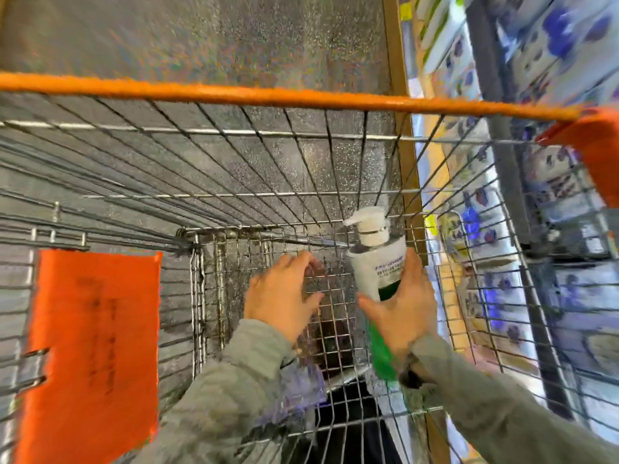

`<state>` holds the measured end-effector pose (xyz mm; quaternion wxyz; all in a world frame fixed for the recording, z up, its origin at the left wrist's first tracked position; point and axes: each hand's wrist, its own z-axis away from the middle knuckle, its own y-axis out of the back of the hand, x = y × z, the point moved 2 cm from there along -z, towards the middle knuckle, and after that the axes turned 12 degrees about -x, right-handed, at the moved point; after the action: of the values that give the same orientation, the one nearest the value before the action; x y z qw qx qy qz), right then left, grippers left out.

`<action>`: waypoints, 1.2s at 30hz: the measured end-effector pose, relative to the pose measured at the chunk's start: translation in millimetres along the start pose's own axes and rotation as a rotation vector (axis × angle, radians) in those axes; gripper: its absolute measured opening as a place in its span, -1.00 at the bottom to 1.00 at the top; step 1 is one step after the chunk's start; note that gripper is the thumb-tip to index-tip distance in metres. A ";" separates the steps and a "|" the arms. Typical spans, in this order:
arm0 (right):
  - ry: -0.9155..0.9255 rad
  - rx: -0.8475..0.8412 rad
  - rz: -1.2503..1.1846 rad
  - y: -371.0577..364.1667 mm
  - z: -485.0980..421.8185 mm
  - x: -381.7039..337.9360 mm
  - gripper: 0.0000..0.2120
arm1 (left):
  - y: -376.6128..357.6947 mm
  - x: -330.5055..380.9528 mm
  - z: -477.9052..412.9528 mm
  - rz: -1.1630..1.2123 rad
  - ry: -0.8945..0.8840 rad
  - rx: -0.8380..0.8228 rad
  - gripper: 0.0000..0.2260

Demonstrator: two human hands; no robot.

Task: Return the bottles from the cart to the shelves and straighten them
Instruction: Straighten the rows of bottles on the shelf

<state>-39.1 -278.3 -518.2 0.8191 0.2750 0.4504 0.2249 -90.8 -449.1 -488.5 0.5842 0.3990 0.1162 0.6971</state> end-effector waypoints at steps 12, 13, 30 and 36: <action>0.179 0.141 -0.272 50.6 74.1 -76.2 -0.17 | 65.9 27.1 95.2 -0.076 -0.147 0.263 -0.67; 0.200 0.147 -0.277 57.6 83.2 -82.7 -0.17 | 71.2 30.3 105.8 -0.091 -0.155 0.279 -0.67; 0.479 0.392 -0.397 153.6 268.4 -152.8 -0.19 | 116.6 84.3 308.2 -0.214 -0.315 0.481 -0.66; 0.540 0.470 -0.428 200.0 329.3 -159.4 -0.20 | 123.1 126.2 358.1 -0.226 -0.443 0.560 -0.67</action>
<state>141.9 -308.7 -143.8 0.6148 0.2860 0.7350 0.0047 68.3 -479.3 -123.6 0.5365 0.6693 0.2165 0.4662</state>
